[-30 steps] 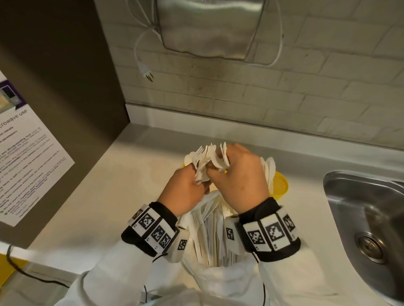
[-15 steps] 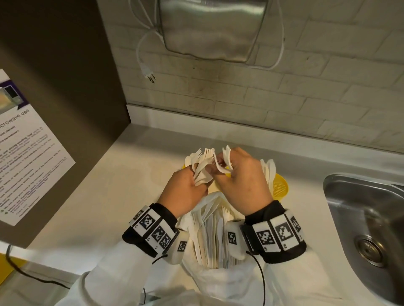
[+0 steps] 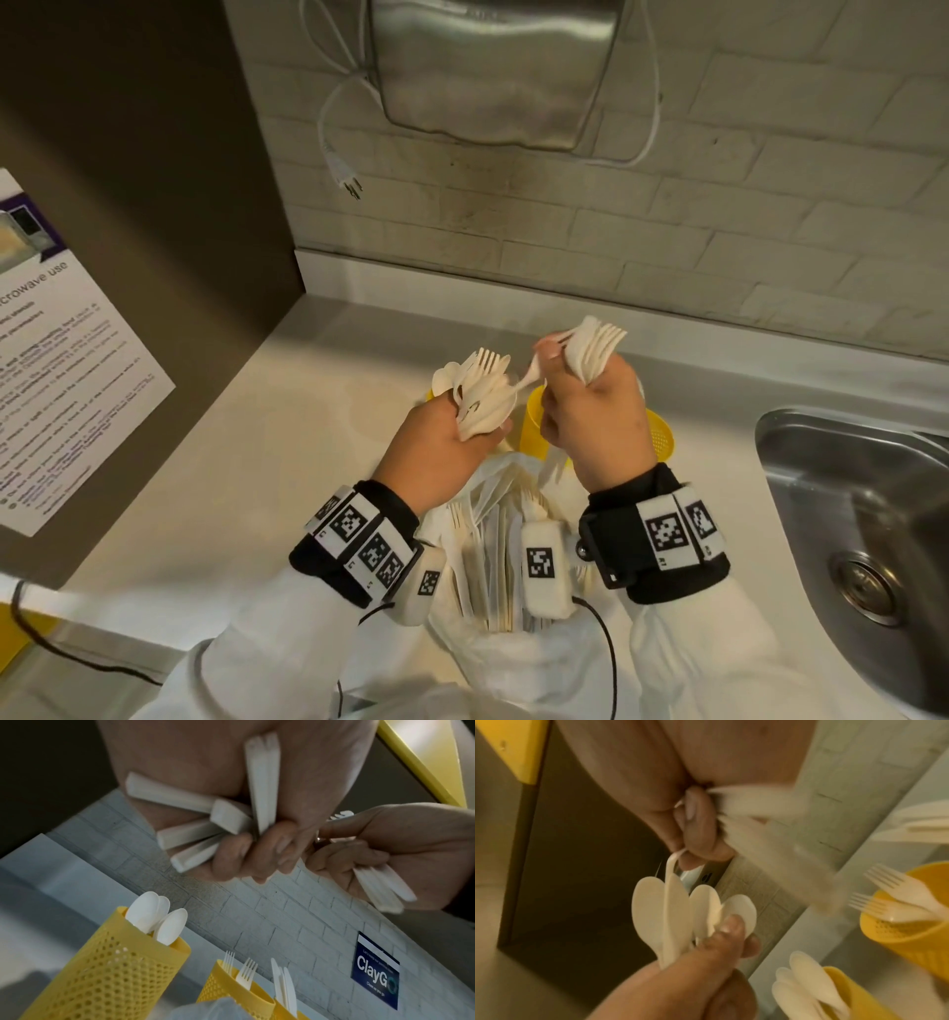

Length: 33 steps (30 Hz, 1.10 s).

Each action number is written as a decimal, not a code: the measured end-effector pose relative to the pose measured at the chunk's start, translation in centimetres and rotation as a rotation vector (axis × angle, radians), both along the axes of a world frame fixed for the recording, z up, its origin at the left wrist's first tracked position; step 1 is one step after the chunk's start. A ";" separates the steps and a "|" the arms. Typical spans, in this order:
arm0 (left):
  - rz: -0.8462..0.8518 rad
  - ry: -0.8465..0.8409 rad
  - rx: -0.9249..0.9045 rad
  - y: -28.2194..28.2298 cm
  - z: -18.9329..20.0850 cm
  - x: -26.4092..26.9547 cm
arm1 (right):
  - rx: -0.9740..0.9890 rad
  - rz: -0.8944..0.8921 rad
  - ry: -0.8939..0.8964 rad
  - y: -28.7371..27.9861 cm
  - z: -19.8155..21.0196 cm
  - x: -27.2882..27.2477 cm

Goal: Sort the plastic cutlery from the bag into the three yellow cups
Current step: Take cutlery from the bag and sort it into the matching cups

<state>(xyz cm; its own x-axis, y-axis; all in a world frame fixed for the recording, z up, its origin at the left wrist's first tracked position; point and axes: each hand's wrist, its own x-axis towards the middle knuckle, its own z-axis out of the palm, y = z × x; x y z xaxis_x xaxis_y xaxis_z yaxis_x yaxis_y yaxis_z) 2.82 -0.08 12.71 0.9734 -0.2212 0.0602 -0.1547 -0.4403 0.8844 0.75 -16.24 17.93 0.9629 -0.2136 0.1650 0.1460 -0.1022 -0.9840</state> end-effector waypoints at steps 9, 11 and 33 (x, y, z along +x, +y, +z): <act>-0.029 0.000 -0.036 0.3 0.2 -0.3 | 0.814 0.169 -0.047 -2.1 2.1 0.6; -0.035 0.004 -0.038 0.3 0.2 -0.2 | 0.917 0.155 -0.043 -2.4 2.3 0.8; -0.295 0.197 -0.100 1.6 1.3 -0.7 | -0.533 0.079 -0.329 -2.9 0.8 0.2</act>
